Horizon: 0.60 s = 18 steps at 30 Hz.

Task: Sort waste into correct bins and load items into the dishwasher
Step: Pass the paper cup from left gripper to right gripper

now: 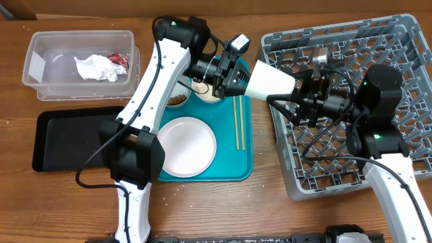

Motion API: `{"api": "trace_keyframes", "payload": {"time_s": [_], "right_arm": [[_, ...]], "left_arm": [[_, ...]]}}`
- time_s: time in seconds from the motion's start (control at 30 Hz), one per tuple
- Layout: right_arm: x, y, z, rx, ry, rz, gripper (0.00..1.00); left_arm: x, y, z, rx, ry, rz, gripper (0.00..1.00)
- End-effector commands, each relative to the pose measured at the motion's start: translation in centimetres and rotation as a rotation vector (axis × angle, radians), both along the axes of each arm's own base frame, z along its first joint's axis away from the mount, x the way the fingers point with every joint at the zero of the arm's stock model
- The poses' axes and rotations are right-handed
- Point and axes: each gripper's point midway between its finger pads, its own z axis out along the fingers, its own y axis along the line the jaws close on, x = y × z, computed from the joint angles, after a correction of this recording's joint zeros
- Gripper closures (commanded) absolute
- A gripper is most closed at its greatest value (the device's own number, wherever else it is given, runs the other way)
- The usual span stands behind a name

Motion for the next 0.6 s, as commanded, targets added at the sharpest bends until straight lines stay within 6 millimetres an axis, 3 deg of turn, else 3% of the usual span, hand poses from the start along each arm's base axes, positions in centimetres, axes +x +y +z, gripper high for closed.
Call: {"api": "trace_keyframes", "payload": {"time_s": [0.0,0.27,0.37,0.47,0.57], "right_arm": [[-2.2,0.9,1.9,0.019,-0.072,0.123,0.29],[-2.2,0.9,2.2,0.019,-0.104,0.122,0.43],[-2.1,0.9,2.3,0.019,-0.113,0.121,0.49],[-2.0,0.7,2.3,0.02,-0.108,0.113,0.54],[-1.8,0.2,2.3,0.023,-0.098,0.101,0.57]], "left_arm": [[-0.9,-0.5,0.0,0.037,-0.022,-0.025,0.96],[-1.1,-0.7,-0.5,0.067,-0.03,-0.036,0.93],[-1.3,-0.8,-0.9,0.085,-0.038,-0.043,0.71],[-1.3,-0.7,-1.3,0.107,-0.046,-0.046,0.36],[-1.2,-0.6,-1.3,0.107,-0.047,-0.044,0.34]]}}
